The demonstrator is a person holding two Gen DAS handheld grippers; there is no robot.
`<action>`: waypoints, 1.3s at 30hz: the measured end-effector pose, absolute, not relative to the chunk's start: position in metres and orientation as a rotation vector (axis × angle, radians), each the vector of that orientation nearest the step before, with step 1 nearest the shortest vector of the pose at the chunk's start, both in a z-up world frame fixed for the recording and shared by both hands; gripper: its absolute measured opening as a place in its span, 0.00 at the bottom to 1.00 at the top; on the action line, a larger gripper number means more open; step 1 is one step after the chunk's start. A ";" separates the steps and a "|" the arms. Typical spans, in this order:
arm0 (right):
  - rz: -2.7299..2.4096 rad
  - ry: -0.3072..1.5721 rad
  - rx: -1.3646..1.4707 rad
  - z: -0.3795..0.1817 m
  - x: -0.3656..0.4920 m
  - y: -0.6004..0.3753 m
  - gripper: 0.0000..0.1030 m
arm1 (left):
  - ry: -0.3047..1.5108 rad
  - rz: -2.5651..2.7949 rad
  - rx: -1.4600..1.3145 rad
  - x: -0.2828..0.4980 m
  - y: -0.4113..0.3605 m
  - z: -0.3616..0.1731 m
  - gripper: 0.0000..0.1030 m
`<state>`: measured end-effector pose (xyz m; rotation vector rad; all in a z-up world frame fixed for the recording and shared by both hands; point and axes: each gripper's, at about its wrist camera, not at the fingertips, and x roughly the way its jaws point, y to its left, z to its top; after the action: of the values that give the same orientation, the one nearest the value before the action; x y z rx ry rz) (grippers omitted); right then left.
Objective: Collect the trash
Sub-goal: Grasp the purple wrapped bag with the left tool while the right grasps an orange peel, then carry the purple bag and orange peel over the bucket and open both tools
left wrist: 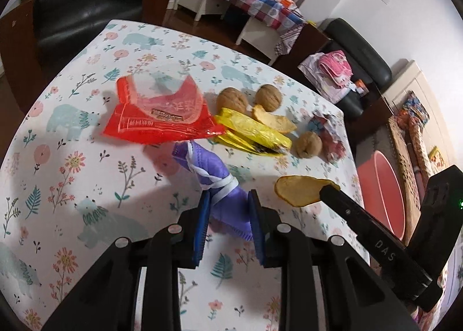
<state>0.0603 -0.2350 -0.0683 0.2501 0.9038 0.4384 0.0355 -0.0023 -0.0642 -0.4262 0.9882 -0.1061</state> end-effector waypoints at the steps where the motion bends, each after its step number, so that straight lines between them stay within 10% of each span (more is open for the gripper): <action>1: 0.433 0.898 0.252 -0.066 0.058 -0.238 0.05 | 0.986 -0.115 -0.420 0.034 -0.004 -0.063 0.25; 39: -0.074 0.658 0.416 -0.015 0.001 -0.444 0.05 | 0.843 -0.596 -0.144 0.061 -0.222 0.023 0.25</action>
<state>0.0007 -0.4442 -0.0154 0.4160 0.6585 -0.0738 0.0612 -0.2215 0.0231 -0.1444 0.8431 -0.5963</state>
